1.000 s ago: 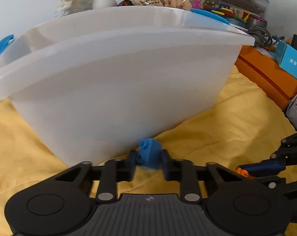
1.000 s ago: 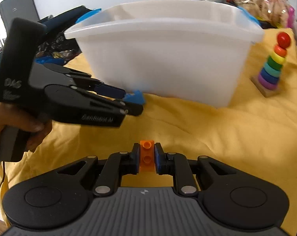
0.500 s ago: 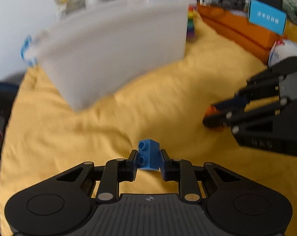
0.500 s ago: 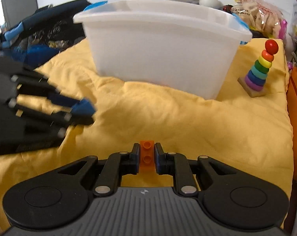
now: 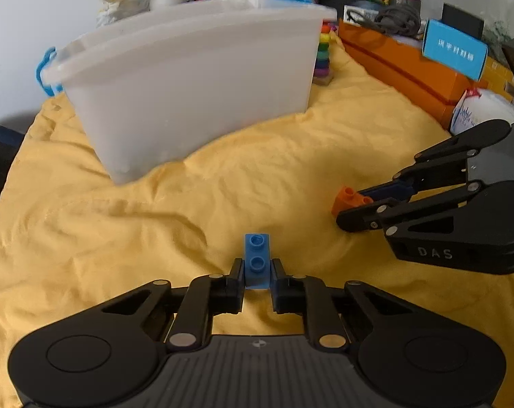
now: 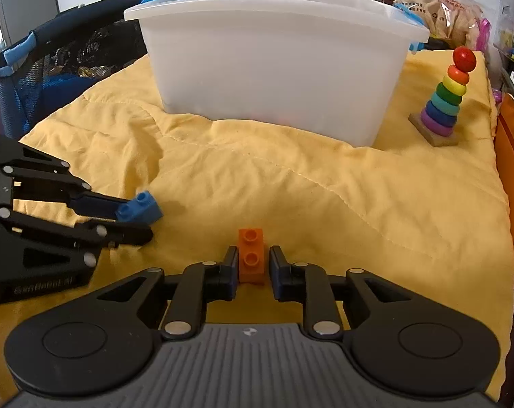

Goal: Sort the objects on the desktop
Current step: 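Carry the blue and orange bricks over the white bin and open both tools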

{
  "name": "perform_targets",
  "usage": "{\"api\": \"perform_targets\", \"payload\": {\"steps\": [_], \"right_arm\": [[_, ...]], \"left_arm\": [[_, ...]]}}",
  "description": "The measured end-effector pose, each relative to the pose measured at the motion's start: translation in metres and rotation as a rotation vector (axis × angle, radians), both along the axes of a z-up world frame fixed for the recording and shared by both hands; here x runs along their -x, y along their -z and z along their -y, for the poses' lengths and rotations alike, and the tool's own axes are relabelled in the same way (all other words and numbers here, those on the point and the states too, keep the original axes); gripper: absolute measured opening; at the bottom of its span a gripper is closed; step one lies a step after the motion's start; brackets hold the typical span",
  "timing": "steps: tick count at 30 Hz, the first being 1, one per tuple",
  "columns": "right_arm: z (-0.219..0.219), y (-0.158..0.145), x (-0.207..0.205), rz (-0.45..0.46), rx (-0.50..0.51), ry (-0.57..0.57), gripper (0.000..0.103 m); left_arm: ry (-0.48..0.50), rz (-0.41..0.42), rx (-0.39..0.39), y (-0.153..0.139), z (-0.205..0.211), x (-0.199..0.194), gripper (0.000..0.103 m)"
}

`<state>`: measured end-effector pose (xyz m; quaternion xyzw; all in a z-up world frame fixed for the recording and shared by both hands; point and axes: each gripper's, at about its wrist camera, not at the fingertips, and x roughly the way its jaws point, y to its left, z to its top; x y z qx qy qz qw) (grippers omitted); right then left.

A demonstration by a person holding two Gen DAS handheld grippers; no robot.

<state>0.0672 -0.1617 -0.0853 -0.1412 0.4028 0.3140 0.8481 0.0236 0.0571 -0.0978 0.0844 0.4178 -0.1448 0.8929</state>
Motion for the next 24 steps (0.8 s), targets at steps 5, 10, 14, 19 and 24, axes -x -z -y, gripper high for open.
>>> {"api": "perform_targets", "payload": {"steps": [5,10,14,19,24], "right_arm": [[-0.004,-0.035,-0.01,0.057,-0.041,-0.007,0.017],[-0.008,-0.096,-0.033,0.179,-0.128,0.01,0.017],[-0.009,-0.134,-0.059,0.256,-0.198,0.04,0.017],[-0.016,-0.154,-0.091,0.301,-0.192,0.046,0.017],[-0.024,-0.147,-0.119,0.249,-0.188,0.066,0.017]], "left_arm": [[-0.067,0.111,0.053,-0.053,-0.008,-0.02,0.017],[-0.104,0.265,0.088,-0.119,-0.012,-0.045,0.018],[-0.117,0.326,0.077,-0.147,-0.016,-0.073,0.018],[-0.133,0.362,0.039,-0.158,-0.018,-0.106,0.018],[-0.161,0.309,0.004,-0.139,-0.02,-0.144,0.018]]}}
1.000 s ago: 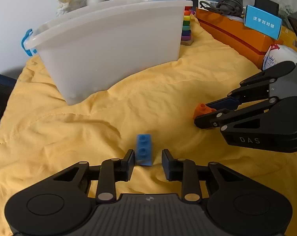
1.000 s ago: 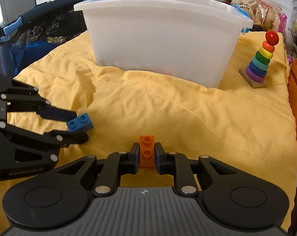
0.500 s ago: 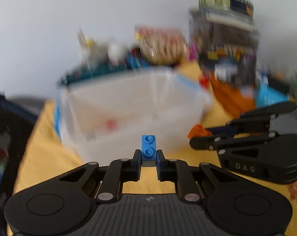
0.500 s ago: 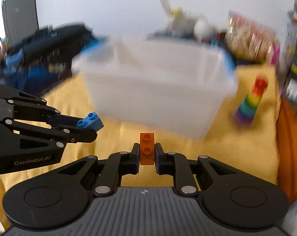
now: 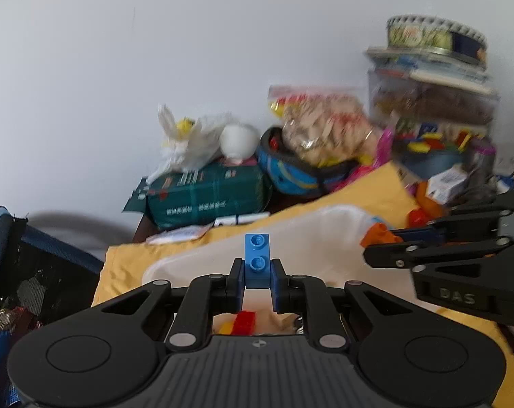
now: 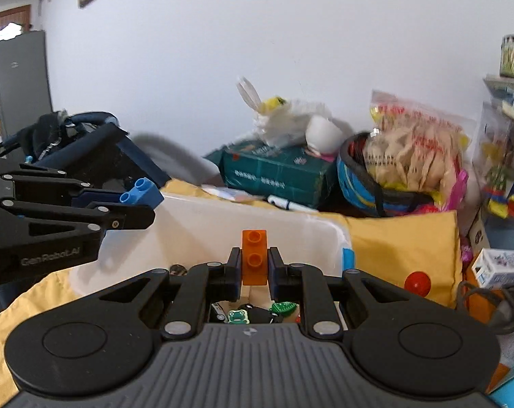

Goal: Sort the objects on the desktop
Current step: 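Carry the blue and orange bricks over the white bin and open both tools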

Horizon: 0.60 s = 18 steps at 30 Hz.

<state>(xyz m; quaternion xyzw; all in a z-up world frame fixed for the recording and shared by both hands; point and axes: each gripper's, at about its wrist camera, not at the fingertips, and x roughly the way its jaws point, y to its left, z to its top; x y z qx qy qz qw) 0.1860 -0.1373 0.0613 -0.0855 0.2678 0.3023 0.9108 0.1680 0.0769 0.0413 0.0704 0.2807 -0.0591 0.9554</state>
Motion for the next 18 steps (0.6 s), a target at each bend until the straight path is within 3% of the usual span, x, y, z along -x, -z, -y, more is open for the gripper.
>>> {"api": "perform_targets", "payload": {"steps": [9,10,12,16,17,18], "right_arm": [[-0.02,0.035,-0.032,-0.118,0.086,0.032,0.021],[-0.021,0.037,-0.034,-0.129,0.093,0.036,0.029],[-0.02,0.038,-0.034,-0.126,0.094,0.038,0.032],[-0.02,0.032,-0.031,-0.098,0.097,0.032,0.036],[-0.02,0.03,-0.031,-0.092,0.097,0.032,0.037],[-0.02,0.029,-0.031,-0.091,0.095,0.033,0.037]], "left_arm": [[-0.031,-0.142,-0.034,0.046,-0.006,-0.031,0.021],[-0.033,-0.139,-0.03,0.045,-0.006,-0.029,0.029],[-0.032,-0.121,-0.052,0.043,-0.003,-0.026,0.043],[-0.051,-0.082,-0.156,0.037,0.008,-0.02,0.053],[-0.067,-0.07,-0.18,0.036,0.011,-0.018,0.059],[-0.079,-0.056,-0.204,0.034,0.014,-0.015,0.073]]}}
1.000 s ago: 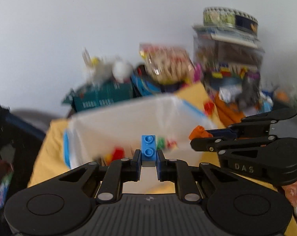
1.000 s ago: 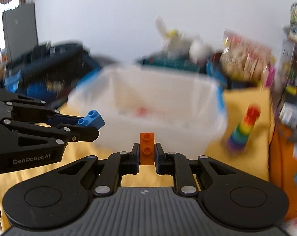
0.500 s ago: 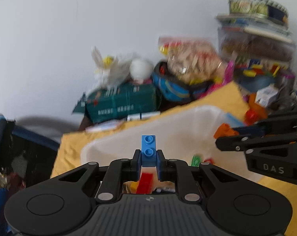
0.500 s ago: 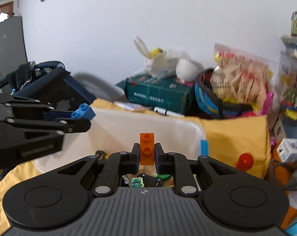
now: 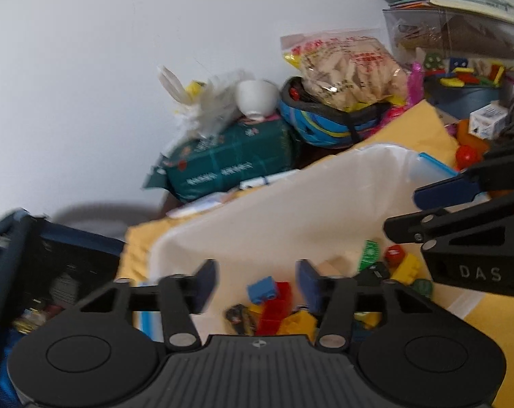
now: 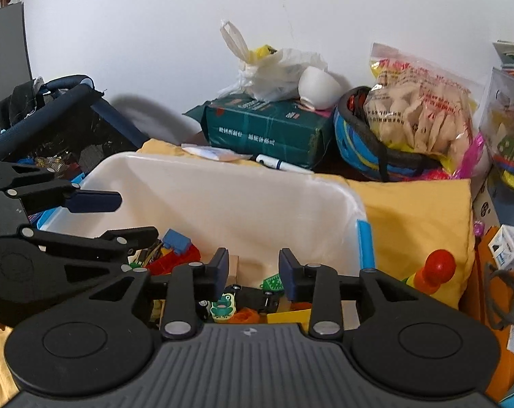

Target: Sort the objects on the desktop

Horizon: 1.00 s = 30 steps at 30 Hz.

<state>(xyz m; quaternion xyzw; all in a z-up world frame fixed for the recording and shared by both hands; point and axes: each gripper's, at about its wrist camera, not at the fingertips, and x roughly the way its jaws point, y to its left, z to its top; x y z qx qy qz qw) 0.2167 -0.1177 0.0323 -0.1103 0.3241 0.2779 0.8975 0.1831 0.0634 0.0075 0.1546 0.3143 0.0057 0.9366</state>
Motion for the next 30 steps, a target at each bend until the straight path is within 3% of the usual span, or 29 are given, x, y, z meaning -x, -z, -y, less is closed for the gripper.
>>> {"api": "perform_targets", "payload": {"steps": [1,3,10,13,19,27,30], "right_arm": [[0.001,-0.001,0.0,0.0,-0.003,0.001,0.037],[0.002,-0.003,0.0,-0.001,-0.009,0.006,0.037],[0.007,-0.008,-0.002,-0.021,-0.021,0.022,0.042],[0.004,-0.008,-0.004,-0.052,0.002,-0.006,0.053],[0.0,-0.017,-0.001,-0.025,0.059,-0.03,0.067],[0.003,-0.019,-0.005,-0.033,0.091,-0.009,0.07],[0.005,-0.02,-0.005,-0.033,0.089,0.007,0.078]], "left_arm": [[-0.007,0.02,-0.025,-0.001,0.003,0.002,0.079],[0.003,0.054,-0.042,-0.004,0.007,0.009,0.079],[0.044,-0.04,0.022,-0.009,0.013,0.009,0.079],[0.055,-0.062,0.028,-0.009,0.012,0.008,0.079],[0.027,-0.075,0.032,-0.015,0.005,0.007,0.079],[-0.006,-0.082,0.027,-0.024,-0.008,0.01,0.079],[-0.015,-0.072,0.024,-0.029,-0.012,0.011,0.079]]}}
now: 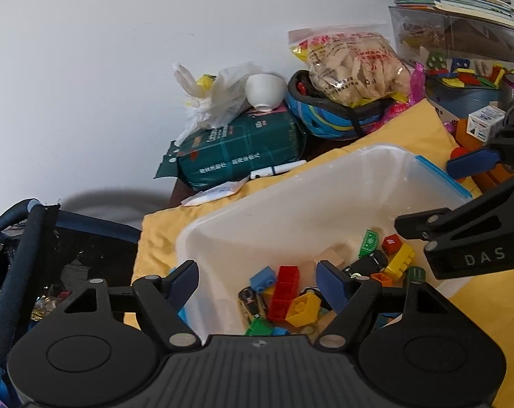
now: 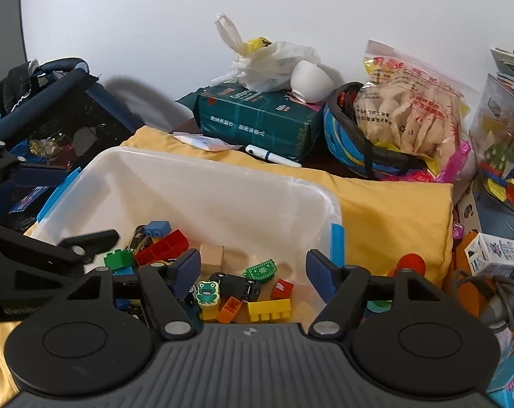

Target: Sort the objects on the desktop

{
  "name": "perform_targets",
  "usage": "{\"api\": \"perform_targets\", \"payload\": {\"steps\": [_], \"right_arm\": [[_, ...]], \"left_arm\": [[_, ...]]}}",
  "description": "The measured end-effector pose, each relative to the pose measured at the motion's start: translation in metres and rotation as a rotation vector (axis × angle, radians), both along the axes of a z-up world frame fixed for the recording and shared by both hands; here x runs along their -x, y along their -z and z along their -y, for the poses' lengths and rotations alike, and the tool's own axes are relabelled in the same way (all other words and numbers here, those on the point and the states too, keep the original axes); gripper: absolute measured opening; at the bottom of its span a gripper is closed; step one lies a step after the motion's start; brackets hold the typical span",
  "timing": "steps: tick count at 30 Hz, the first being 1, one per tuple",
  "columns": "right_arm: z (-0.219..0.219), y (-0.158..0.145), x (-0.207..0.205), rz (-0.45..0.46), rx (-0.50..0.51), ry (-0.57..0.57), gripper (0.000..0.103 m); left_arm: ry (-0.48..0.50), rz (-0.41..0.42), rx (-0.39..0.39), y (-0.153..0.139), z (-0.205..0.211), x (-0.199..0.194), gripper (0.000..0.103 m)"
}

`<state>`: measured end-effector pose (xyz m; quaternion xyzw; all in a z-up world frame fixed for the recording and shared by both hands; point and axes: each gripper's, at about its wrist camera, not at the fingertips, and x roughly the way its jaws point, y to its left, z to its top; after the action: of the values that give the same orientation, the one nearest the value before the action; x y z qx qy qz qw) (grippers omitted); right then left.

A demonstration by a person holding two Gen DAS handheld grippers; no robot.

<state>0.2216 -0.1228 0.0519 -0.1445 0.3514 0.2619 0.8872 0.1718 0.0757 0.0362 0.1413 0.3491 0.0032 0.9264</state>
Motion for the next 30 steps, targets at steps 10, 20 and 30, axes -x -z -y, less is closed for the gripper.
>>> {"api": "perform_targets", "payload": {"steps": [10,20,30], "right_arm": [[-0.001,-0.001,0.001,-0.002,0.029,0.002,0.081],[-0.004,0.003,-0.004,-0.053,0.113,-0.015,0.085],[-0.013,0.007,-0.008,-0.136,0.242,-0.083,0.089]], "left_arm": [[0.004,-0.026,0.028,-0.007,-0.001,0.0,0.079],[-0.026,-0.16,0.089,0.004,-0.005,-0.017,0.079],[-0.024,-0.231,0.069,0.005,-0.013,-0.028,0.079]]}}
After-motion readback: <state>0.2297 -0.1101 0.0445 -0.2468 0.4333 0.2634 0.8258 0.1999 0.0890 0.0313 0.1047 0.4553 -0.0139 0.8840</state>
